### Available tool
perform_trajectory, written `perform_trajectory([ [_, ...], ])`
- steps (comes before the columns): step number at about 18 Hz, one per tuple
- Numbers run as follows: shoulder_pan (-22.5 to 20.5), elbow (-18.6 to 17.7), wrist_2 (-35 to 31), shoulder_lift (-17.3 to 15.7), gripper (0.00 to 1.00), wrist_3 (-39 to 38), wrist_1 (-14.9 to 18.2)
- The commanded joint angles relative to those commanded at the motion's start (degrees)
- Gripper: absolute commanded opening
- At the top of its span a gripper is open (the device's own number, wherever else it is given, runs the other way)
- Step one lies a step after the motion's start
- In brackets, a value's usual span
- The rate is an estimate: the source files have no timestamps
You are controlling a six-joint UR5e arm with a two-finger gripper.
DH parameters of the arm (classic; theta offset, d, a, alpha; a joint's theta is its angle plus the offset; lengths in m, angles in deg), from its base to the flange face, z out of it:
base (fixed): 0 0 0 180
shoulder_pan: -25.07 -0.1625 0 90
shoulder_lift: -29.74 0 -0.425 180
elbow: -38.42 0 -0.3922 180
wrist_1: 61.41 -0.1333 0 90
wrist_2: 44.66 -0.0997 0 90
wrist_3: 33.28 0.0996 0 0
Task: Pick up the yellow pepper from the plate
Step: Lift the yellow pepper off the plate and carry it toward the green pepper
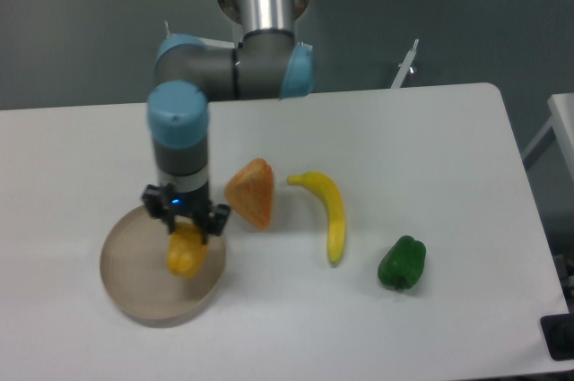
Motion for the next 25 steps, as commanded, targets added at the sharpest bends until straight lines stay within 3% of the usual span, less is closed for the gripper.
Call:
perform_trajectory([
  [8,-7.04,2.63,-3.16,1.75,0.55,13.9,-0.18],
  [12,-7.93,5.36,-3.25,3.16,0.55,14.62,-0.09],
  [25,-8.98,6.68,-3.43,5.27,0.55,16.99,-0.35],
])
